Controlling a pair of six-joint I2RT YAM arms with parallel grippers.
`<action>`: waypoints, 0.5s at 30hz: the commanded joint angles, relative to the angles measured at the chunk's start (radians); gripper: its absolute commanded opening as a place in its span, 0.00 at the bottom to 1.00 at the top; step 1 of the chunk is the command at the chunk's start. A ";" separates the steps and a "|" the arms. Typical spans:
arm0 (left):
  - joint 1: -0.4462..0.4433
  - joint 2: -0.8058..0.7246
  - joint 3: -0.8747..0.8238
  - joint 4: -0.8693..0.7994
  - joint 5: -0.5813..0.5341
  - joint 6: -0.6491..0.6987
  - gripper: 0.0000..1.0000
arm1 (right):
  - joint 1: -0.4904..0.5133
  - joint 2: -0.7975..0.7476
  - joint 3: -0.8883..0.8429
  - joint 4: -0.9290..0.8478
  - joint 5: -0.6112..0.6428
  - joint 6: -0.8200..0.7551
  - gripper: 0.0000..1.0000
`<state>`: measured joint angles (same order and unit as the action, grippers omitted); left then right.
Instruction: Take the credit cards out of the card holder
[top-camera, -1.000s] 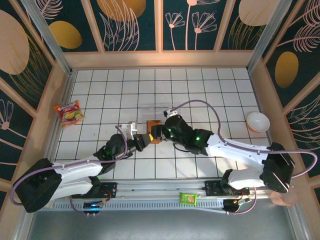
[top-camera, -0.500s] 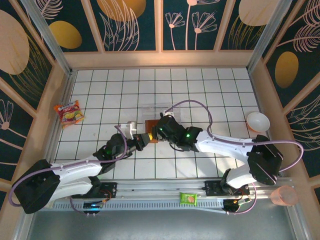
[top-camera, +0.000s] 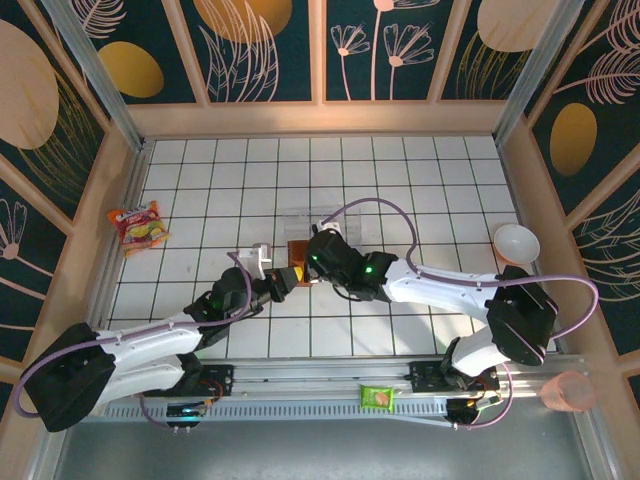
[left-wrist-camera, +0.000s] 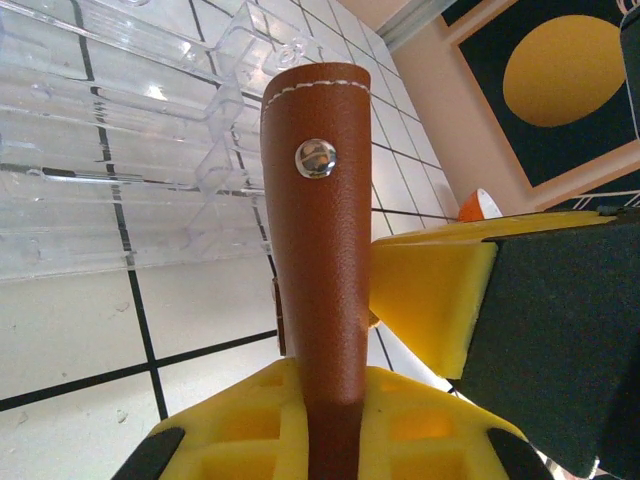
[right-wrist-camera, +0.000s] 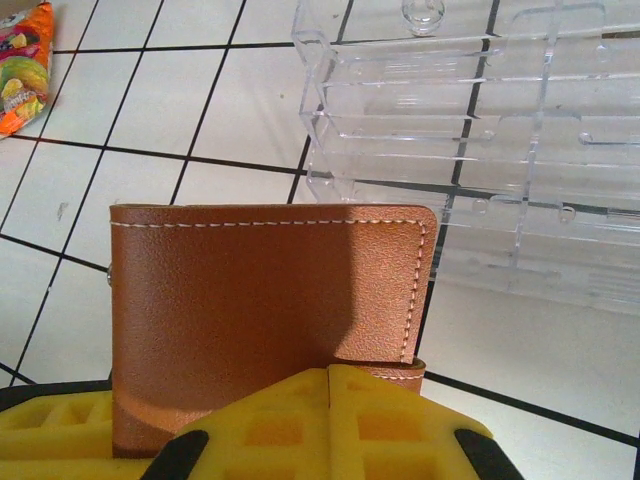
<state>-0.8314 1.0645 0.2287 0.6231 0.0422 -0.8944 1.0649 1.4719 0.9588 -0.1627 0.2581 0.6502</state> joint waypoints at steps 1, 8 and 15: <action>-0.006 -0.036 0.028 0.078 0.012 -0.007 0.00 | -0.016 0.013 -0.014 -0.063 0.124 -0.020 0.00; -0.008 -0.050 0.006 0.051 -0.007 -0.041 0.00 | -0.025 -0.046 -0.094 -0.056 0.147 0.011 0.00; -0.006 -0.069 -0.036 0.063 -0.017 -0.063 0.00 | -0.061 -0.112 -0.192 -0.026 0.103 0.035 0.00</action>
<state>-0.8356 1.0203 0.2092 0.6285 0.0433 -0.9367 1.0130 1.3941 0.7990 -0.1474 0.3172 0.6651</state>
